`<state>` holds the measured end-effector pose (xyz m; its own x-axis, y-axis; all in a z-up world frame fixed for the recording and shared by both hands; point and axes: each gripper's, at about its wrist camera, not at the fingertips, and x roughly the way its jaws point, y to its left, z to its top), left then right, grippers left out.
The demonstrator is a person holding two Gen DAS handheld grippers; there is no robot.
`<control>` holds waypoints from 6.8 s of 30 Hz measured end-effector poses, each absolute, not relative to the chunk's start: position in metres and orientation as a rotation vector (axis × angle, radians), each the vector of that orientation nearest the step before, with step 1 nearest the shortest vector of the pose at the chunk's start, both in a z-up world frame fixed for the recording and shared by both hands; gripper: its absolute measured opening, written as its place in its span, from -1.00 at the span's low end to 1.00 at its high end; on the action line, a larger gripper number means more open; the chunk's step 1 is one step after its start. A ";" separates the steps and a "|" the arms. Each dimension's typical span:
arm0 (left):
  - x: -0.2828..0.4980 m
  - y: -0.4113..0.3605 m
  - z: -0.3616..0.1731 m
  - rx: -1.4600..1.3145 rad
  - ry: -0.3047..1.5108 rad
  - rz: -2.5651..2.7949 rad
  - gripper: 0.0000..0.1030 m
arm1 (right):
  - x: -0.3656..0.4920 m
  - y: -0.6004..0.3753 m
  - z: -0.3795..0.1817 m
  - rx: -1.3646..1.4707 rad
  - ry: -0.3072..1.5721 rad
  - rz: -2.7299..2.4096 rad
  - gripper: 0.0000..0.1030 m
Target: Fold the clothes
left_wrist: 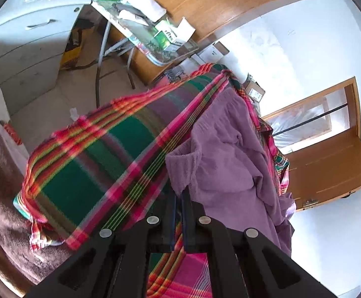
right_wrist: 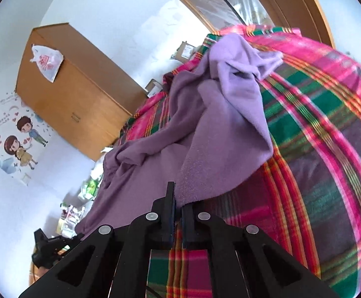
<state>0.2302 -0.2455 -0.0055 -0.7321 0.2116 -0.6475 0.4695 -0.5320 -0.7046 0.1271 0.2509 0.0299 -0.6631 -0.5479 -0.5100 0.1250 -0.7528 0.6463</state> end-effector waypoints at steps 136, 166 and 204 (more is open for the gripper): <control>0.093 0.144 0.001 1.827 0.041 -3.198 -0.91 | 0.075 0.401 0.071 0.859 -0.715 -2.880 -0.93; 0.017 0.190 0.045 2.098 0.246 -3.209 -0.32 | 0.116 0.413 0.011 1.105 -0.643 -2.938 -0.90; -0.101 0.194 0.026 2.033 0.839 -2.929 -0.76 | 0.113 0.419 0.005 1.145 -0.750 -2.905 -0.87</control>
<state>-0.1011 0.1939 0.0259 -0.2918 0.6358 -0.7146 -0.1608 -0.7691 -0.6186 0.1126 0.4185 0.0052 -0.7435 -0.1031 -0.6608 -0.2296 -0.8887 0.3969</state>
